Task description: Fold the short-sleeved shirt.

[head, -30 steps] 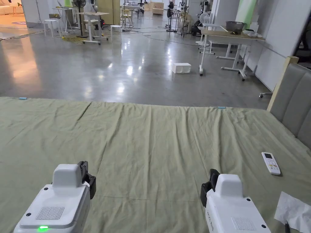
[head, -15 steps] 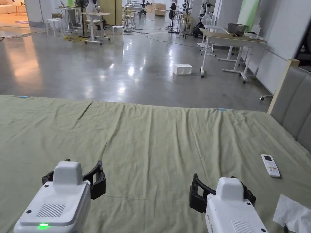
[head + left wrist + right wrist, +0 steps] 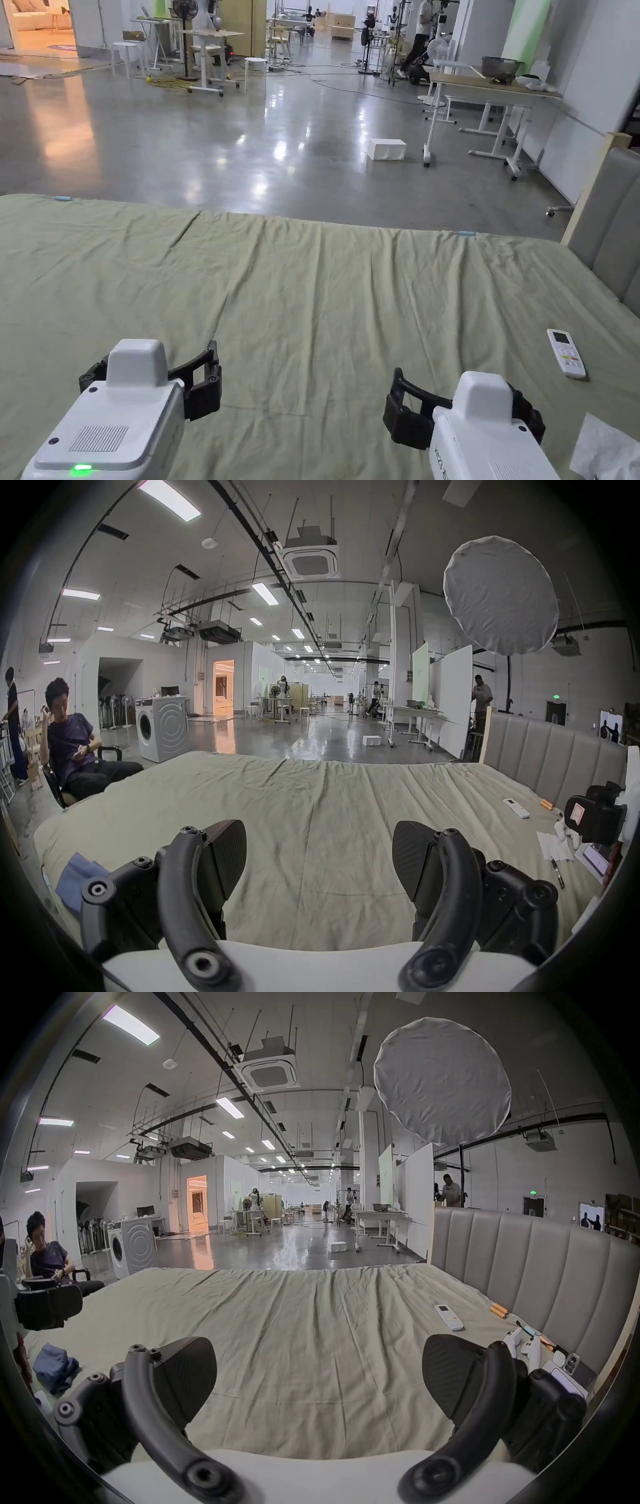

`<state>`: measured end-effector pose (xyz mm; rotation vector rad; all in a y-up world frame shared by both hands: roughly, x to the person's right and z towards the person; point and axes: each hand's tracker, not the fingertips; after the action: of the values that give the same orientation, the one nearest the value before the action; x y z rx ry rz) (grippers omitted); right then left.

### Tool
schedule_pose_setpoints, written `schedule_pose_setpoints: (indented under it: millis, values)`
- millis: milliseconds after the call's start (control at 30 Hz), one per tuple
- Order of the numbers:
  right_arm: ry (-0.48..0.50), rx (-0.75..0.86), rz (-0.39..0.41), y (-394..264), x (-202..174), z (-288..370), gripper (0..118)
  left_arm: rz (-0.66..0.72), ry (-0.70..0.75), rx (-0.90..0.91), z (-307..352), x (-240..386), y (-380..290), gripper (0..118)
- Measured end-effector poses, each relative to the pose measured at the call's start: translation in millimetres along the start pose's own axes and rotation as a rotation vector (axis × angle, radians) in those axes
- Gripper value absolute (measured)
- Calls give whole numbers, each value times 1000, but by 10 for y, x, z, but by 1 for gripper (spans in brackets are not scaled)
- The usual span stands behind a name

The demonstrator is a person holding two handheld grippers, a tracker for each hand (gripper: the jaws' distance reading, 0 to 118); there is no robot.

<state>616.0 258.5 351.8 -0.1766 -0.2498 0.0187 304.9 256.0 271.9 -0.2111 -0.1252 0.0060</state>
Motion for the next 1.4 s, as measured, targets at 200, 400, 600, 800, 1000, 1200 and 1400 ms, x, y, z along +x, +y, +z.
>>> schedule_pose_setpoints:
  millis: [200, 400, 600, 800, 1000, 1200, 1400]
  values:
    - [-27, -14, -17, 82, -42, -42, 118, 45, -13, -7, -10, -65, 1, 88]
    - [10, -16, -95, 143, -29, -45, 118, 35, -8, 34, 4, -54, 25, 88]
    - [-22, -99, -170, 283, -45, -104, 118, 21, -16, 39, 8, -24, 56, 99]
    - [-48, -153, -187, 297, -50, -160, 118, 20, -15, 93, 23, -40, 32, 99]
    - [-92, -214, -182, 247, -45, -257, 118, -8, -33, 62, -3, -6, 79, 99]
    - [-82, -245, -195, 180, 10, -272, 118, -5, -46, 47, -14, -3, 83, 99]
    - [-84, -254, -178, 157, 20, -278, 118, -2, -48, 27, -32, 0, 56, 99]
